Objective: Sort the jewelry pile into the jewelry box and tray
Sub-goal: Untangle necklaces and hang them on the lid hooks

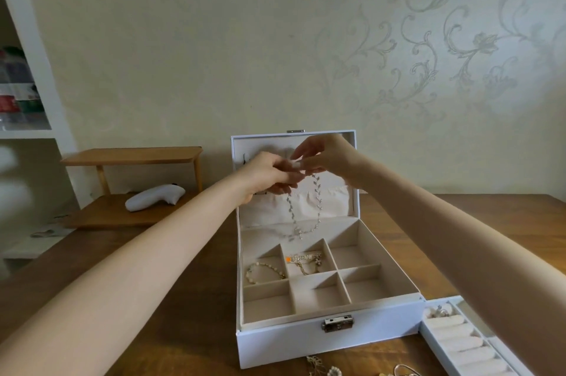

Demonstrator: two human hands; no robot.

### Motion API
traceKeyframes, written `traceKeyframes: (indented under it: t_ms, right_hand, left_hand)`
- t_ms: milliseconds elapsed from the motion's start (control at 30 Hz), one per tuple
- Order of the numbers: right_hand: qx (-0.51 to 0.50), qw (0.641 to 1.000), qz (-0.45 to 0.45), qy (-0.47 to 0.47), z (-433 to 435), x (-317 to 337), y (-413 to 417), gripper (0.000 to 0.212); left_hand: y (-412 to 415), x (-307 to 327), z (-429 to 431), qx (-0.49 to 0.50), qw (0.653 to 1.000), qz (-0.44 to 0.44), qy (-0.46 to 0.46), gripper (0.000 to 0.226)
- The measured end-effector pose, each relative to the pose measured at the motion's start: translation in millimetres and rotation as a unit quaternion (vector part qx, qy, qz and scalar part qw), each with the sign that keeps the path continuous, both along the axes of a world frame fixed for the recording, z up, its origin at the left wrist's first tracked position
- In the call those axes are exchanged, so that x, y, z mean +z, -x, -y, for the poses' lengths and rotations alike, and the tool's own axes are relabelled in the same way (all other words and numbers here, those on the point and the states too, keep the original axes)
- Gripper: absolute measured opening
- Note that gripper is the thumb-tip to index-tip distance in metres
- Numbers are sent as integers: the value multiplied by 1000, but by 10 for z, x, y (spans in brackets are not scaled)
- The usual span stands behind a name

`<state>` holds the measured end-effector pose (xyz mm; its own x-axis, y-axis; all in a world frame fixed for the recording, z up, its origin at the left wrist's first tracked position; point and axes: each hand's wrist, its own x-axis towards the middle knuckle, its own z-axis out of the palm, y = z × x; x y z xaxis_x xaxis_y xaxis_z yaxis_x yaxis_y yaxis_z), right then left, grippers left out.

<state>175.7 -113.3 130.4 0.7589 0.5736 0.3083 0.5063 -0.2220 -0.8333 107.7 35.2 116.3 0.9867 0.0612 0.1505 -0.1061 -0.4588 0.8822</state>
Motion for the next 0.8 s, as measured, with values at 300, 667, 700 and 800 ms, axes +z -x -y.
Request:
traceKeyframes:
  t_ms: [300,667,700,800]
  right_hand:
    - [-34,997,-71,-16,14,-210,-179,21]
    - [-329,932,141,-59,-468,-337,-108,6]
    - [-340,927,148,-52,-489,-341,-117,7]
    - [-345,928,134,-44,-515,-366,-164,8]
  left_hand:
    - [-179,-150,-134,152,976,143,-65,18]
    - [-370,-123,86,361,835,235,-343,13]
    - [-383,-126,87,359,831,233,-356,12]
    - [-395,-132,79,349,830,215,-379,10]
